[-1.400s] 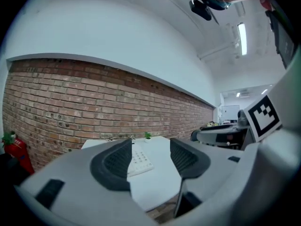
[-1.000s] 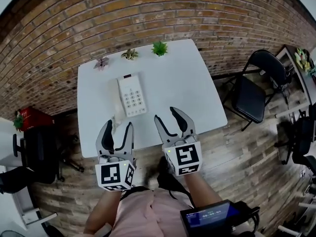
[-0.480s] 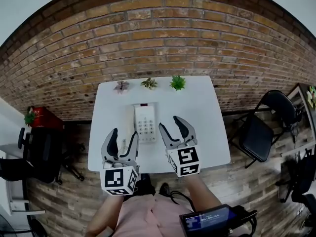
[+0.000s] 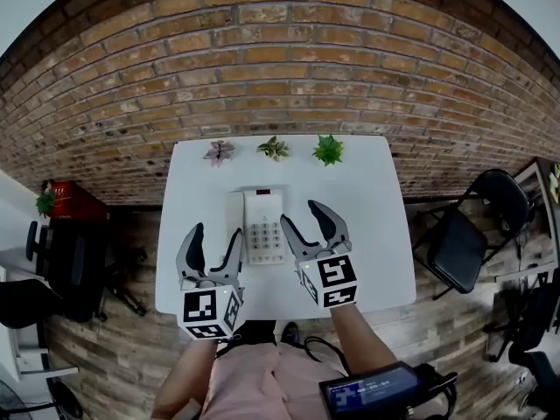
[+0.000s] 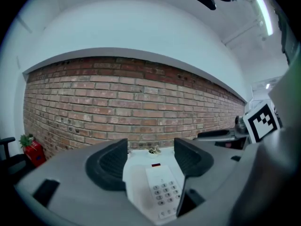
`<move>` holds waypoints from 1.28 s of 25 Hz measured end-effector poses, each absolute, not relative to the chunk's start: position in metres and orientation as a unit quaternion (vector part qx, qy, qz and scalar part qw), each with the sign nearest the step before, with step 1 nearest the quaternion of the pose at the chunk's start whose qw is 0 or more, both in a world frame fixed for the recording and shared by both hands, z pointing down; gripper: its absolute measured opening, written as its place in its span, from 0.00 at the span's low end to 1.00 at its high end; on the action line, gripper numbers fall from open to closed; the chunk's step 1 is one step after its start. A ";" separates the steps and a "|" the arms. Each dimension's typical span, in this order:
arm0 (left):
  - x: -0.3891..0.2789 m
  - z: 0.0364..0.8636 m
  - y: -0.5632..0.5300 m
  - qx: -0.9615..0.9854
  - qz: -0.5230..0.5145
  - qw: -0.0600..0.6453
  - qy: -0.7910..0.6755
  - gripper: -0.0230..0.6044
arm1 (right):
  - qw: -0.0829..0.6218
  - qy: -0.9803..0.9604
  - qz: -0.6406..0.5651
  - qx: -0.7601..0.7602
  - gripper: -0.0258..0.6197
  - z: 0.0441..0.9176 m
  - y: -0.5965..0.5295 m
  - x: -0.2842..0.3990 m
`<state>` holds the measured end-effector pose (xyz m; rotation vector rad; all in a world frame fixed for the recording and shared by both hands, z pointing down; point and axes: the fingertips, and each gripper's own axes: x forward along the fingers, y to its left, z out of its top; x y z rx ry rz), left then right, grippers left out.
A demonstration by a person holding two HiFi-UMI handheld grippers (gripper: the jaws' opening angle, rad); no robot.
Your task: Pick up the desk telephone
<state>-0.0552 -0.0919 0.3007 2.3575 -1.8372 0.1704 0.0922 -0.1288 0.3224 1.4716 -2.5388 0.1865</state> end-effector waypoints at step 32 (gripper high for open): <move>-0.051 0.494 -0.195 0.802 0.107 0.365 -0.461 0.66 | 0.185 -0.825 0.322 0.425 0.54 0.503 -0.196 0.044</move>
